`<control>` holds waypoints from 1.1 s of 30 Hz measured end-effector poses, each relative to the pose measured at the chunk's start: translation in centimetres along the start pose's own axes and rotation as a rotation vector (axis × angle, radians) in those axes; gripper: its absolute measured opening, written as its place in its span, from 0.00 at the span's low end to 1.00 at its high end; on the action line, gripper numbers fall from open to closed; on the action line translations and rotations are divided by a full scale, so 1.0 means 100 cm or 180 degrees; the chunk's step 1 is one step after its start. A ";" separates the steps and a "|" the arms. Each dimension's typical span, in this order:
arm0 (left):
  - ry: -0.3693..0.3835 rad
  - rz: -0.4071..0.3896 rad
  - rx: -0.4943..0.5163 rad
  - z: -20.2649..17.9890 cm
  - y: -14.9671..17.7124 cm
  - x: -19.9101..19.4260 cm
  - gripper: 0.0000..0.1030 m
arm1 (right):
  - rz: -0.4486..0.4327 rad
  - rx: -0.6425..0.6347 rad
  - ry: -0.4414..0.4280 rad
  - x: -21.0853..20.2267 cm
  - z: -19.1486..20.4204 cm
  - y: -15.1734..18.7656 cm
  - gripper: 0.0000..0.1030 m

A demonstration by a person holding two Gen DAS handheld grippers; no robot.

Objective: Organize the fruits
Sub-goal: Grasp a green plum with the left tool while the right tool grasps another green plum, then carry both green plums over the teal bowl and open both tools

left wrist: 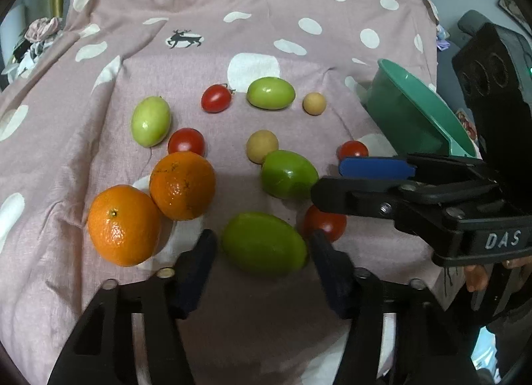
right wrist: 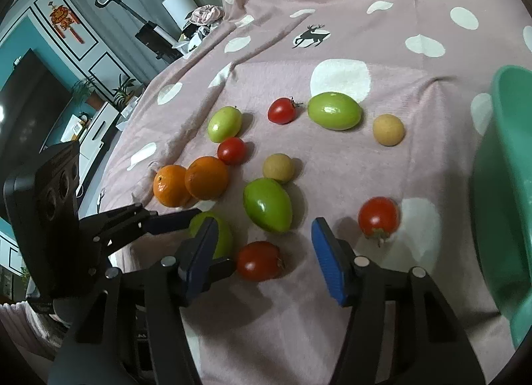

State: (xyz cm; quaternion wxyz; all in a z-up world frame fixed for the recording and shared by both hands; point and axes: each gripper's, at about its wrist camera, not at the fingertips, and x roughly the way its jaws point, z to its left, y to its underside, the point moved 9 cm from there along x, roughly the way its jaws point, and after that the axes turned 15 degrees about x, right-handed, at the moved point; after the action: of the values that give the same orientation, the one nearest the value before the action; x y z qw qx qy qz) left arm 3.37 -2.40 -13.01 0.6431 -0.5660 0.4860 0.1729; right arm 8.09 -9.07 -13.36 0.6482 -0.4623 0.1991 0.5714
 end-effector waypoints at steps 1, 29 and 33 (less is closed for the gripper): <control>0.0014 -0.0007 0.0002 0.000 0.000 0.000 0.55 | 0.0024 0.0021 -0.0042 0.002 0.002 -0.001 0.56; 0.0084 -0.0225 -0.0035 0.006 -0.005 -0.020 0.51 | -0.0113 -0.0010 -0.0112 -0.006 0.013 -0.011 0.36; 0.0031 -0.0319 -0.0032 0.005 -0.014 -0.035 0.51 | -0.0298 0.0071 -0.0193 -0.031 0.011 -0.008 0.36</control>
State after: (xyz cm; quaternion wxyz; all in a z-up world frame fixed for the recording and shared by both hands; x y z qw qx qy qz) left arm 3.04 -1.24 -9.45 0.6458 -0.5936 0.4593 0.1402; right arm 7.71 -9.83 -10.14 0.6851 -0.4463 0.1638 0.5519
